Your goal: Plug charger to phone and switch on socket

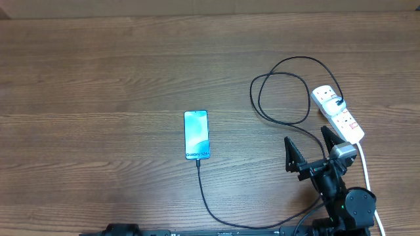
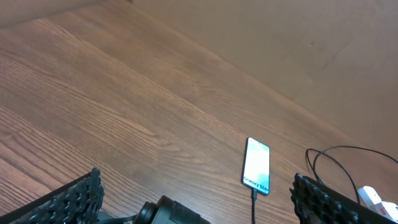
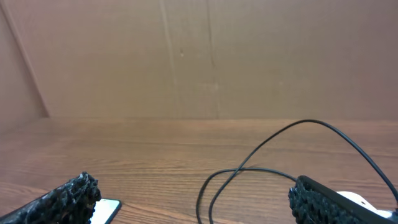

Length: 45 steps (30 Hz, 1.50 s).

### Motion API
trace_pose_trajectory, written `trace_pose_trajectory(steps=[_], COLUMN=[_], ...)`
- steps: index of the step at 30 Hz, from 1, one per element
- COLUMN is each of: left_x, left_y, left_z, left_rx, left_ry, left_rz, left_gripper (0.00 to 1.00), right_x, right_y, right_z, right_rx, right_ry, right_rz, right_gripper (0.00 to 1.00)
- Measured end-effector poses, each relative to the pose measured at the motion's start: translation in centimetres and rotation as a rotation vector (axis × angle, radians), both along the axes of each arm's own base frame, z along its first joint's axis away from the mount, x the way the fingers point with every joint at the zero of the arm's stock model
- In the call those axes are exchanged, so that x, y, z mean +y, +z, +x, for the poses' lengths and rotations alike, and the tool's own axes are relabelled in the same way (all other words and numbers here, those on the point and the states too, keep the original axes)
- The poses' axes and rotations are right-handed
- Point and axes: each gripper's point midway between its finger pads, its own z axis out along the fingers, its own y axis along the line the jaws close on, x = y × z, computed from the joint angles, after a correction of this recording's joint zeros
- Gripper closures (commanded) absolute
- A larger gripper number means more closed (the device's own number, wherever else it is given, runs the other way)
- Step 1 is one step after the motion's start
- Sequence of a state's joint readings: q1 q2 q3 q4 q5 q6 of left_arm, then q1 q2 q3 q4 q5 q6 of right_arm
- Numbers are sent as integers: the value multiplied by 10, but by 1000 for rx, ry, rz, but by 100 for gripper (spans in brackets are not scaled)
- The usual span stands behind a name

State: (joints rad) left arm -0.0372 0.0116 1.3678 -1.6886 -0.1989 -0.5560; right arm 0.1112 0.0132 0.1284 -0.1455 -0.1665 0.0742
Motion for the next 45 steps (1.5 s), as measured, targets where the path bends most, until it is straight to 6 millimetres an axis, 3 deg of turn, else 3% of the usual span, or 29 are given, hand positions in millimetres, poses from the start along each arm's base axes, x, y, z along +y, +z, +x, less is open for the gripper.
trace_pose_trajectory(steps=[8, 34, 45], left_x=[0, 0, 0], left_y=[0, 0, 0], left_z=[0, 0, 0], left_rx=[0, 0, 0], left_ry=[0, 0, 0], left_rz=[0, 0, 0], left_gripper=[0, 0, 0], right_x=[-6, -44, -45], right_y=[-44, -39, -39], right_z=[9, 16, 16], right_rx=[82, 51, 50], right_ry=[-44, -223, -227], right_rz=[-9, -3, -3], right_gripper=[0, 0, 0])
